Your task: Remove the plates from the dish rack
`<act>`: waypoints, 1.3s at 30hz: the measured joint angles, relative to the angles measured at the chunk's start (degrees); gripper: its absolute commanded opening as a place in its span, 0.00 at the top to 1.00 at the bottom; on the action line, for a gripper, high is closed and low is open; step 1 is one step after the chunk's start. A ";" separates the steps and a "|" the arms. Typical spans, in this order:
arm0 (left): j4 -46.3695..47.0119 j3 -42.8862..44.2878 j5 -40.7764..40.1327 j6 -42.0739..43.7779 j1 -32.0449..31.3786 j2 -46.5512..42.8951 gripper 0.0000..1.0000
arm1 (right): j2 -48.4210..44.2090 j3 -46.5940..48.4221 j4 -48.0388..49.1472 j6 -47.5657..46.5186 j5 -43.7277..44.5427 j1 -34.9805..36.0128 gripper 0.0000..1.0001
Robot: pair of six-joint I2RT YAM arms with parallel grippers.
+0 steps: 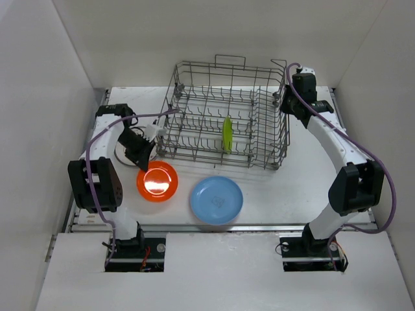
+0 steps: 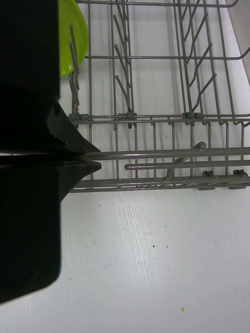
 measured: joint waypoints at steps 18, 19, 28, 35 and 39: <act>12.11 -9.33 -4.74 -3.32 -0.57 3.21 0.53 | -0.39 -0.48 0.11 0.90 0.52 0.15 1.00; 12.22 -9.33 -4.79 -3.32 -0.57 3.21 0.51 | -0.42 -0.48 0.09 0.92 0.61 0.24 1.00; 10.38 -4.07 -4.70 -5.64 -0.33 1.68 0.47 | -0.61 -0.68 0.09 0.92 0.87 0.39 1.00; 10.47 14.60 -3.04 -9.11 -3.63 -6.45 0.35 | -0.68 -0.79 0.09 0.87 0.87 0.39 1.00; 14.51 19.52 -1.03 -15.04 -10.73 -9.07 0.31 | -0.57 -0.63 0.00 0.68 0.85 0.39 1.00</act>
